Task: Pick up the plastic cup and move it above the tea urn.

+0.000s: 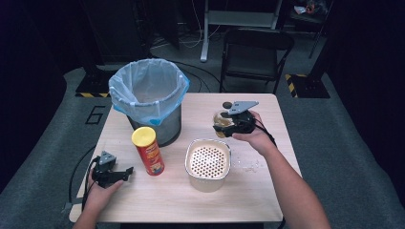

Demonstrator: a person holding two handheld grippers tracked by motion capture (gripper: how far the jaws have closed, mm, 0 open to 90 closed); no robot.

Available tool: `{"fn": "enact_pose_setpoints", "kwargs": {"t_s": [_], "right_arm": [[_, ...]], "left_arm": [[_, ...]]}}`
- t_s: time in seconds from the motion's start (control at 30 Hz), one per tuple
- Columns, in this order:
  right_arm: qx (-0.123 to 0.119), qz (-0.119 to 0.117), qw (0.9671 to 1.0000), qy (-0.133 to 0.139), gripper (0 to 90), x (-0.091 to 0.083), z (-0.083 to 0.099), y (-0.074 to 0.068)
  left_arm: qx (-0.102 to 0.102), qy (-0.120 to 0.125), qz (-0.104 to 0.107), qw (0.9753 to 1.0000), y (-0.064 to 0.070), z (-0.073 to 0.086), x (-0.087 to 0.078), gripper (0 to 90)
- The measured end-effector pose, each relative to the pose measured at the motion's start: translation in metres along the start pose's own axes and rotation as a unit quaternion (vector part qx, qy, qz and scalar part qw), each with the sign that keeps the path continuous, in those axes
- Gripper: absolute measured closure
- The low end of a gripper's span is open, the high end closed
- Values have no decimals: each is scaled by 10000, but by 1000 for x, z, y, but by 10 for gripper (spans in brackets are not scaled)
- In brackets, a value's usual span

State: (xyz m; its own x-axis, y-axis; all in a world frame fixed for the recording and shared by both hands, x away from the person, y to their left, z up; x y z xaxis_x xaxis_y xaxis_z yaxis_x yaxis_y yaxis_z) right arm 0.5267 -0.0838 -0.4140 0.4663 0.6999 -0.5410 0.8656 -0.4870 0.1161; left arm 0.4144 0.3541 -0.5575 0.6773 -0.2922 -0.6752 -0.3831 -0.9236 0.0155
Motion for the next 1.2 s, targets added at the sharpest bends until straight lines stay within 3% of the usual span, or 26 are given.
{"fn": "enact_pose_setpoints", "kwargs": {"t_s": [0.17,0.33,0.57,0.73,0.83,0.87,0.9,1.03,1.07,1.1,1.13,1.17,1.2], "right_arm": [[-96,19,10000,-12,359,-2,0,0],[-340,127,9993,28,360,-4,-1,-3],[-1046,505,9932,57,364,-8,-5,-11],[-1575,802,9843,11,364,-6,-5,-18],[-1690,859,9819,51,365,-6,-6,-21],[-1840,918,9786,54,365,-6,-6,-24],[-1840,918,9786,54,365,-6,-6,-24],[-2112,1008,9722,22,365,-5,-6,-31],[-2228,1069,9690,26,366,-5,-7,-33],[-2228,1069,9690,26,366,-5,-7,-33],[-2359,1149,9650,23,366,-4,-7,-35],[-2359,1149,9650,23,366,-4,-7,-35],[-2469,1207,9615,19,367,-3,-7,-36]], "left_arm": [[-1,1,0,10000,0,0,0,138],[-2,-3,1,10000,0,0,0,138],[-1,2,0,10000,0,0,0,138],[-3,-1,0,10000,0,0,0,138],[-6,1,1,10000,0,0,0,138],[2,0,0,10000,0,0,0,138],[1,-2,1,10000,0,0,0,138],[-7,4,1,10000,0,0,0,138],[-1,0,0,10000,0,0,0,138],[-2,-1,1,10000,0,0,0,138],[-4,0,1,10000,0,0,0,138],[-1,0,0,10000,0,0,0,138],[-2,-1,2,10000,0,0,0,138]]}}
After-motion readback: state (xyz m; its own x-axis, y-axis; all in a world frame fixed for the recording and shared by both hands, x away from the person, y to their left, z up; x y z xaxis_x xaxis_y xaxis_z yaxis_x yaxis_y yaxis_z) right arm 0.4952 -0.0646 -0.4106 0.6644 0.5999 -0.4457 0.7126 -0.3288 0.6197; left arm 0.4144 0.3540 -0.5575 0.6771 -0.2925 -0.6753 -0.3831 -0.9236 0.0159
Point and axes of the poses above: each handheld gripper's, and its own axes: x roughly forward along the jaws, z roughly out of its underside, y roughly to its right, the point moved 4 cm from there along x, roughly forward along the jaws, and after that the axes turned 1 degree about -y, right-handed, at the moved point
